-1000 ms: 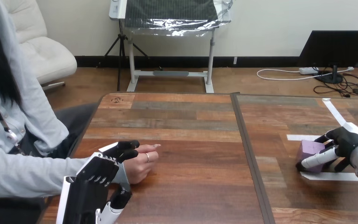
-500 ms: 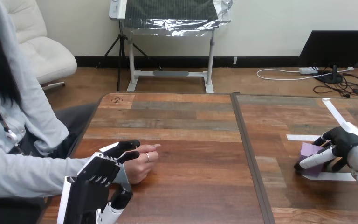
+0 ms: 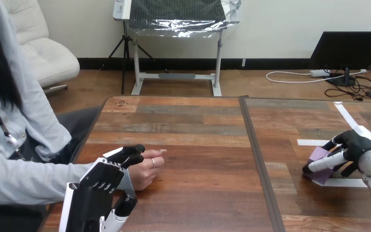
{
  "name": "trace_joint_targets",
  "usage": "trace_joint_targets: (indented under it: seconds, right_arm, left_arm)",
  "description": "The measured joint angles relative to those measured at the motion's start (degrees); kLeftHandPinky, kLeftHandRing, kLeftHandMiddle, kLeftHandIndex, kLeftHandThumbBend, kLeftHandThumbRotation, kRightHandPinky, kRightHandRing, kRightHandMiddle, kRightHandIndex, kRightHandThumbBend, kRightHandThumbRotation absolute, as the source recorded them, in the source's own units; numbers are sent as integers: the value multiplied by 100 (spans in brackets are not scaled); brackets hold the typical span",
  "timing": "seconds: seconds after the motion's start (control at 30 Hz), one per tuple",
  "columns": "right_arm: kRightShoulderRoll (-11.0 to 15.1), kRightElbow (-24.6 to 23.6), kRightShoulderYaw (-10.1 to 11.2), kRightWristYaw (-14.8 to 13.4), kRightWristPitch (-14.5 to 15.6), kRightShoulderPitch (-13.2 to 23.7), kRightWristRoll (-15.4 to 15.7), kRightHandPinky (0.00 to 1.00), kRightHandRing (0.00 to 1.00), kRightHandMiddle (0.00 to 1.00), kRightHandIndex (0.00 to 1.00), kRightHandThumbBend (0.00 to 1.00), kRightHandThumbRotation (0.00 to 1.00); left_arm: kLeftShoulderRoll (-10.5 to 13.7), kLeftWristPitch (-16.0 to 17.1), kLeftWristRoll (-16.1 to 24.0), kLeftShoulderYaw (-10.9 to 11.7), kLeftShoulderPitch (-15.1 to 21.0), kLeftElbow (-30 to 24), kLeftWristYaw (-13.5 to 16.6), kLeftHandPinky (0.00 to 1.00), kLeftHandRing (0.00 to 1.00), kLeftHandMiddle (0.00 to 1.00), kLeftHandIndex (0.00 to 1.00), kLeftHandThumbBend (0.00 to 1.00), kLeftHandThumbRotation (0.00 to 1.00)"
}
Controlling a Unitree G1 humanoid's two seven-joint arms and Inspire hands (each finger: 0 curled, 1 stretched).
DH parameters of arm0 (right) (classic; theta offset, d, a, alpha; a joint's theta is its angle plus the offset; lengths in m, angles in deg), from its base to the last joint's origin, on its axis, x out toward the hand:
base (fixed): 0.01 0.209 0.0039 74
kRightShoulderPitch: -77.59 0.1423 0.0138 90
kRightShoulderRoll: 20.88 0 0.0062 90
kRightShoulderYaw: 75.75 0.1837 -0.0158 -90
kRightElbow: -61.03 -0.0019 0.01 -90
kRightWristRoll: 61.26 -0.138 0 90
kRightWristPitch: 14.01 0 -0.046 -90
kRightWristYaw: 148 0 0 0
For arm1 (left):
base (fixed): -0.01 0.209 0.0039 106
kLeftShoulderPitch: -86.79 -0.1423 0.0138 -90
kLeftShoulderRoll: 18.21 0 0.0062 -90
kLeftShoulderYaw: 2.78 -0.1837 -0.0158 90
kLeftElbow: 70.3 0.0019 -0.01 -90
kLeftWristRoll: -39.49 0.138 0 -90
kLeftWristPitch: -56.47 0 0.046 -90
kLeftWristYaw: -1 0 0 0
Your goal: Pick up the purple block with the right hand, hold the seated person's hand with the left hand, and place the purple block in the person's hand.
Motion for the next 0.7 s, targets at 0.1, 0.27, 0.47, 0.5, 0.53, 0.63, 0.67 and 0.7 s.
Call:
trace_joint_targets:
  seconds: [0.1, 0.27, 0.47, 0.5, 0.53, 0.63, 0.67, 0.7]
  right_arm:
    - [-3, 0, 18, -41, -7, 0, -12, 35, 45, 53, 53, 77, 0]
    - [-5, 0, 30, -112, -27, 0, -17, 35, 45, 53, 53, 77, 0]
    - [-5, 0, 50, -166, -58, 0, -33, 35, 44, 53, 54, 76, 0]
    - [-5, 0, 55, -172, -63, 0, -37, 35, 44, 53, 54, 76, 0]
    - [-5, 0, 61, -182, -72, 0, -42, 35, 44, 53, 54, 77, 0]
    - [-5, 0, 77, -220, -100, 0, -64, 35, 45, 53, 54, 77, 0]
    - [-5, 0, 86, -233, -112, 0, -73, 35, 44, 53, 53, 77, 0]
    - [-5, 0, 102, -245, -129, 0, -89, 35, 44, 53, 53, 77, 0]
  left_arm:
    - [0, -1, 1, 1, 0, 0, 2, 74, 79, 74, 68, 73, 57]
    - [-1, -17, 1, 2, 0, 0, 8, 74, 79, 73, 68, 74, 57]
    - [-1, -23, 2, 3, 0, 0, 8, 75, 79, 73, 68, 74, 57]
    - [-1, -23, 2, 3, 0, 0, 8, 75, 79, 73, 68, 74, 57]
    - [-1, -23, 2, 4, 0, 0, 8, 75, 79, 73, 68, 74, 57]
    - [-1, -23, 2, 5, 0, 0, 10, 76, 79, 73, 68, 74, 57]
    - [-1, -23, 3, 5, 0, 0, 11, 76, 79, 73, 68, 74, 57]
    - [-1, -23, 3, 5, 0, 0, 13, 76, 79, 73, 68, 74, 57]
